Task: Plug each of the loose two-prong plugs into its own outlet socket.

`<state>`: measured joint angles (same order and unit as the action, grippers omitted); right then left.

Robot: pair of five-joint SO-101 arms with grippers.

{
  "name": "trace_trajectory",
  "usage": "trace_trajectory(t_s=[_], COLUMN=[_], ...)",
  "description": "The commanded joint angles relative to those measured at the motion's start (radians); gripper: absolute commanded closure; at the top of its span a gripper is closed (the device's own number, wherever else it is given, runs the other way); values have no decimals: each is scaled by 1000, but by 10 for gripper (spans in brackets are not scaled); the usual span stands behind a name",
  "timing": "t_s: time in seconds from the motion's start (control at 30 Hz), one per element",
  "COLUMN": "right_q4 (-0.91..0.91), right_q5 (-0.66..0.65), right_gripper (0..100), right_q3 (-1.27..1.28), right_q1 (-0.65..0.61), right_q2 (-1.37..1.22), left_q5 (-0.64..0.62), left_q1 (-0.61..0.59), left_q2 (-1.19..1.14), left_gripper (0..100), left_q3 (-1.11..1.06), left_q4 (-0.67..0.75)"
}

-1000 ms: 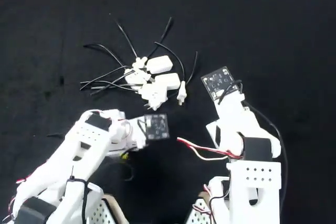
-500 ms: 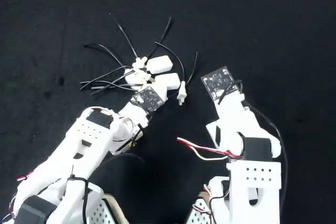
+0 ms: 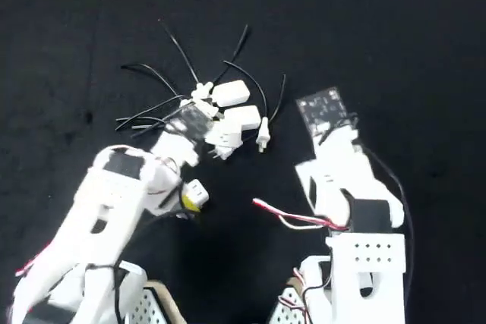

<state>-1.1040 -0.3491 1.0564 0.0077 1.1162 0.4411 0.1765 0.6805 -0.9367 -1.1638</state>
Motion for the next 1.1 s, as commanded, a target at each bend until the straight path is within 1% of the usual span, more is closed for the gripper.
trace_trajectory(t_s=[0.0, 0.1, 0.17, 0.2, 0.27, 0.33, 0.4, 0.5, 0.57, 0.63, 0.77, 0.83, 0.97, 1.07], right_q4=[106, 118, 124, 132, 153, 170, 189, 198, 198, 198, 218, 213, 199, 103], right_q5=[81, 123, 129, 140, 147, 149, 149, 175, 247, 305, 328, 348, 347, 345], right_gripper=[976, 979, 980, 980, 979, 976, 974, 922, 896, 895, 895, 895, 895, 894], right_q3=[-31, -99, -150, -177, -236, -297, -360, -427, -478, -532, -641, -700, -812, -911], right_q1=[-71, -104, -77, -69, -92, -112, -126, -160, -158, -158, -164, -163, -164, -189], right_q2=[-85, -249, -355, -406, -503, -601, -699, -822, -889, -949, -1075, -1144, -1288, -1377], left_q5=[-48, -72, -69, -69, -72, -72, -74, -75, -75, -75, -68, -66, 12, 64], left_q1=[-36, -104, -208, -269, -377, -443, -486, -499, -506, -507, -535, -522, -513, -512], left_q2=[256, 520, 687, 764, 913, 1048, 1162, 1120, 1108, 1120, 1146, 1146, 1146, 1146], left_gripper=[650, 650, 650, 650, 650, 650, 650, 650, 650, 650, 650, 650, 650, 650], left_q3=[96, 94, 61, 21, -130, -286, -409, -487, -516, -538, -595, -641, -667, -699], left_q4=[-204, -305, -322, -298, -203, -126, -110, -98, -80, -107, -121, -117, -118, -117])
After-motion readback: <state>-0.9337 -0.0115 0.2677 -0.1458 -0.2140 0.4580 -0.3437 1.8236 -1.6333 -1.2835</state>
